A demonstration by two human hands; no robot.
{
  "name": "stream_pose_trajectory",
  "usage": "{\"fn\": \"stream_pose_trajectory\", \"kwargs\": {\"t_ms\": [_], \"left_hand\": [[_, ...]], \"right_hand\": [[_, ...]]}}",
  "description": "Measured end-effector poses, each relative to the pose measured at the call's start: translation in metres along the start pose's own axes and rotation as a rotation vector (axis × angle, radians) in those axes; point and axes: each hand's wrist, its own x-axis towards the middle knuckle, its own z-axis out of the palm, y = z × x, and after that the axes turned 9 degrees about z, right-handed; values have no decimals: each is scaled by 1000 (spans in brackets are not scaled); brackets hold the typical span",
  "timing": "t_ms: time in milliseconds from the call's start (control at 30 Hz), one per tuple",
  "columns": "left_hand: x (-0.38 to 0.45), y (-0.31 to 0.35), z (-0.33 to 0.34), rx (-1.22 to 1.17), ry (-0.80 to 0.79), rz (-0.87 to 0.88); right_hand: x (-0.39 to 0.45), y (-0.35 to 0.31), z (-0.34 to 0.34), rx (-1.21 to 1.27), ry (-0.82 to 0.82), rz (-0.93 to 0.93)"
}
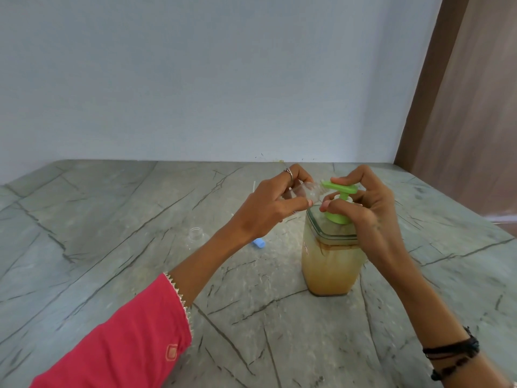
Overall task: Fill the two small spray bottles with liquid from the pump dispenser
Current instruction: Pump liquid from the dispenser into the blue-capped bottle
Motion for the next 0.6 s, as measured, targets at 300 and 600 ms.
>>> {"fn": "stream_pose_trajectory", "kwargs": {"t_ms": [300, 600], "left_hand": [[0, 4, 1, -49, 19, -3], [0, 5, 3, -93, 27, -21]], "right_hand": [[-4, 3, 0, -25, -27, -34], [-10, 6, -1, -16, -68, -59]]}}
